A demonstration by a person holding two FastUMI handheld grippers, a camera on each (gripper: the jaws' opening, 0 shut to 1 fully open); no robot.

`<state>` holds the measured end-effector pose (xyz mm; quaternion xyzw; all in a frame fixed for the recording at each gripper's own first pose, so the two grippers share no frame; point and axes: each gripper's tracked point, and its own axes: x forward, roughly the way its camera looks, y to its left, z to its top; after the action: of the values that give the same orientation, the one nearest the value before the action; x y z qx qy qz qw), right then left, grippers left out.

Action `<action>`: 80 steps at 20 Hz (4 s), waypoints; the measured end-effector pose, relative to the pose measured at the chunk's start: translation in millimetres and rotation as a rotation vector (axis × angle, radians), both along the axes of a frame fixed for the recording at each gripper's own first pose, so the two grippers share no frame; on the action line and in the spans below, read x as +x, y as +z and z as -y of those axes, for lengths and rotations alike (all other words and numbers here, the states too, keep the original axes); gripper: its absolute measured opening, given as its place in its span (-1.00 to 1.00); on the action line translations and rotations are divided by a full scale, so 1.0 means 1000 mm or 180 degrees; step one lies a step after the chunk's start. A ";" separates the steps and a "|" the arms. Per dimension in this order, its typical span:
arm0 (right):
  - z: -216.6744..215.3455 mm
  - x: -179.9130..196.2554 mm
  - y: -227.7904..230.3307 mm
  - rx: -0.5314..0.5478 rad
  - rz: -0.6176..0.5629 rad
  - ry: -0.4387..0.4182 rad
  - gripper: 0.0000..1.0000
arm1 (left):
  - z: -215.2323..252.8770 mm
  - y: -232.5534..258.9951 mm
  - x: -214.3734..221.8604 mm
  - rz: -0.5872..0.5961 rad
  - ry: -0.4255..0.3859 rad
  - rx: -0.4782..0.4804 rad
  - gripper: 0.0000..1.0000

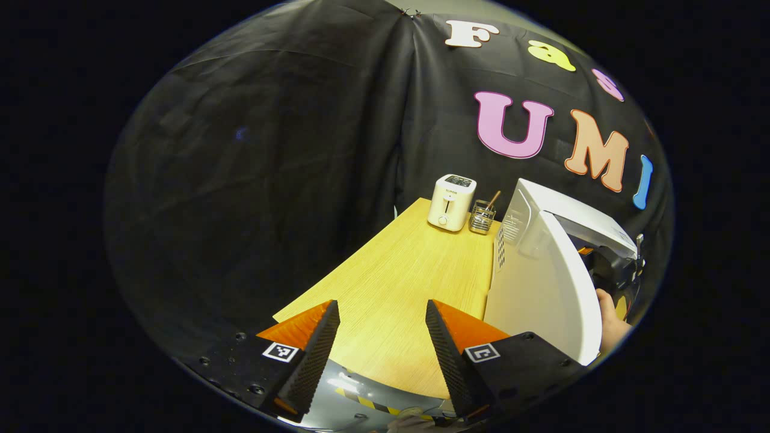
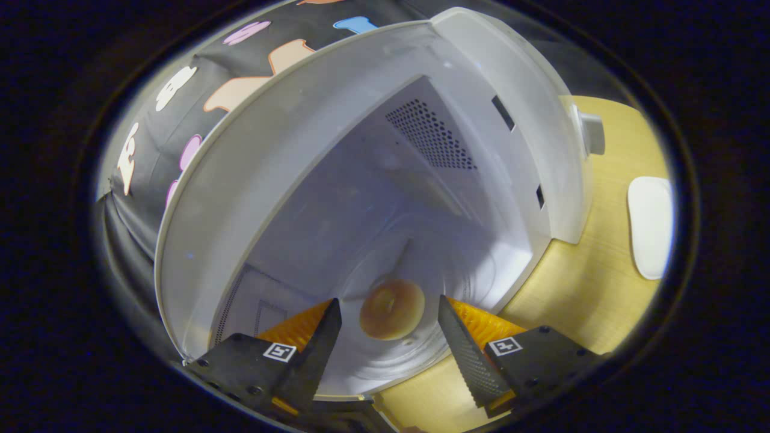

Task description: Open the microwave oven with the left hand, put the food in, and close the microwave oven.

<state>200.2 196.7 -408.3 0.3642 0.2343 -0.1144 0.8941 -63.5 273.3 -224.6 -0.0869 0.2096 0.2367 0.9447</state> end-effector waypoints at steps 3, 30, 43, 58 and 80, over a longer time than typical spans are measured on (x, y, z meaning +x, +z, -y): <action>0.010 -0.010 0.003 -0.0128 -0.0024 0.0062 0.82 | 0.004 -0.003 -0.001 -0.0010 -0.0033 -0.0031 0.70; 0.095 -0.134 0.152 -0.1663 0.0625 0.1018 0.82 | 0.061 -0.012 -0.001 -0.0190 -0.0766 0.0162 -0.99; 0.169 -0.179 0.194 -0.1744 0.0600 0.0809 0.82 | 0.141 -0.013 -0.001 -0.0297 -0.1310 0.0182 -0.99; 0.266 -0.230 0.209 -0.2123 0.0373 0.0715 0.82 | 0.295 -0.014 0.037 -0.0311 -0.2210 -0.0093 -0.99; 0.342 -0.216 0.212 -0.2110 0.0433 0.0747 0.83 | 0.427 -0.004 0.150 0.0045 -0.2249 -0.0256 -0.99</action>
<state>-16.2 -145.0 -196.4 0.0318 0.1645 -0.0562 0.9843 86.4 -153.3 -228.6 -0.0477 0.2293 -0.1138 0.9655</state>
